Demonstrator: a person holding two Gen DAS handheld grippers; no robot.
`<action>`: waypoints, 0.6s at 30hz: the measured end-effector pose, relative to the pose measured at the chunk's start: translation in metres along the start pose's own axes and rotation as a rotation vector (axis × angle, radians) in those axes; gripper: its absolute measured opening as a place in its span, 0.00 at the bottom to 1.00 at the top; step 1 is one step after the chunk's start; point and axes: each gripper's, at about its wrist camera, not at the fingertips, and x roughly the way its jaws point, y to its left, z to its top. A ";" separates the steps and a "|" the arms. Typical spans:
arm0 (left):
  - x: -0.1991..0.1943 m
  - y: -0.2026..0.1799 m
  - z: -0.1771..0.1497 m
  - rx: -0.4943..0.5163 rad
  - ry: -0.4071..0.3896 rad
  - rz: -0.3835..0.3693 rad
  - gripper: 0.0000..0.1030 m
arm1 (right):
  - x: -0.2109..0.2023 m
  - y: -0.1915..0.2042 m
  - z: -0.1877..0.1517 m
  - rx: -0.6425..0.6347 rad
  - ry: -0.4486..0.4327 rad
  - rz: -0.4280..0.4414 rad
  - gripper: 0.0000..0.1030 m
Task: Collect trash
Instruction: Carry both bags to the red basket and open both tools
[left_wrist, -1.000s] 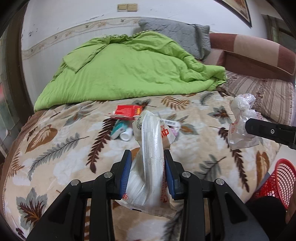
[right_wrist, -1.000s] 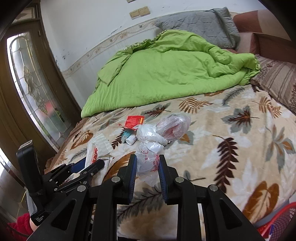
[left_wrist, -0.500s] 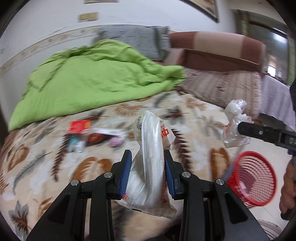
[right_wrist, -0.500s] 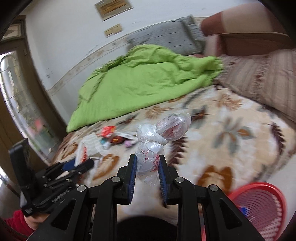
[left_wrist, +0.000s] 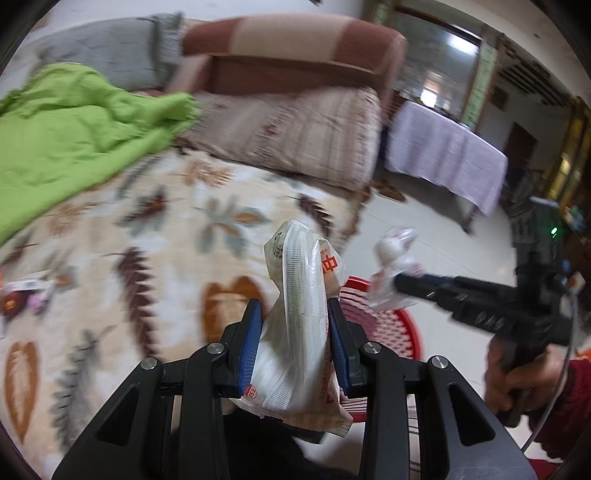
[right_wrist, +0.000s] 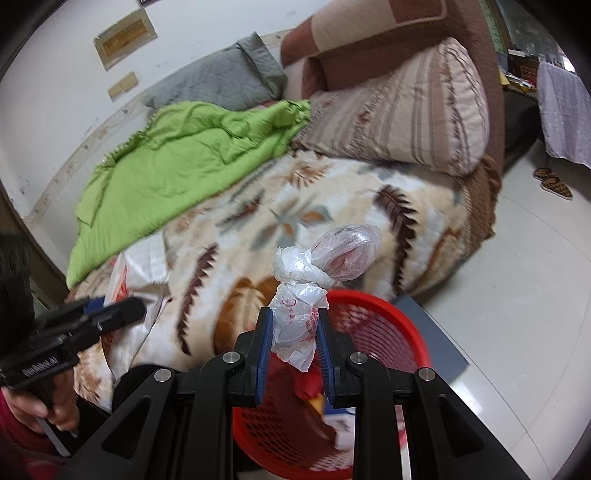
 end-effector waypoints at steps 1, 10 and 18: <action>0.007 -0.006 0.001 0.006 0.013 -0.016 0.33 | 0.001 -0.005 -0.004 0.006 0.012 -0.002 0.24; 0.038 -0.025 0.000 0.003 0.082 -0.087 0.53 | 0.013 -0.033 -0.023 0.026 0.105 -0.045 0.33; 0.008 0.011 0.000 -0.056 0.022 -0.009 0.54 | 0.012 -0.011 -0.003 0.008 0.046 0.010 0.45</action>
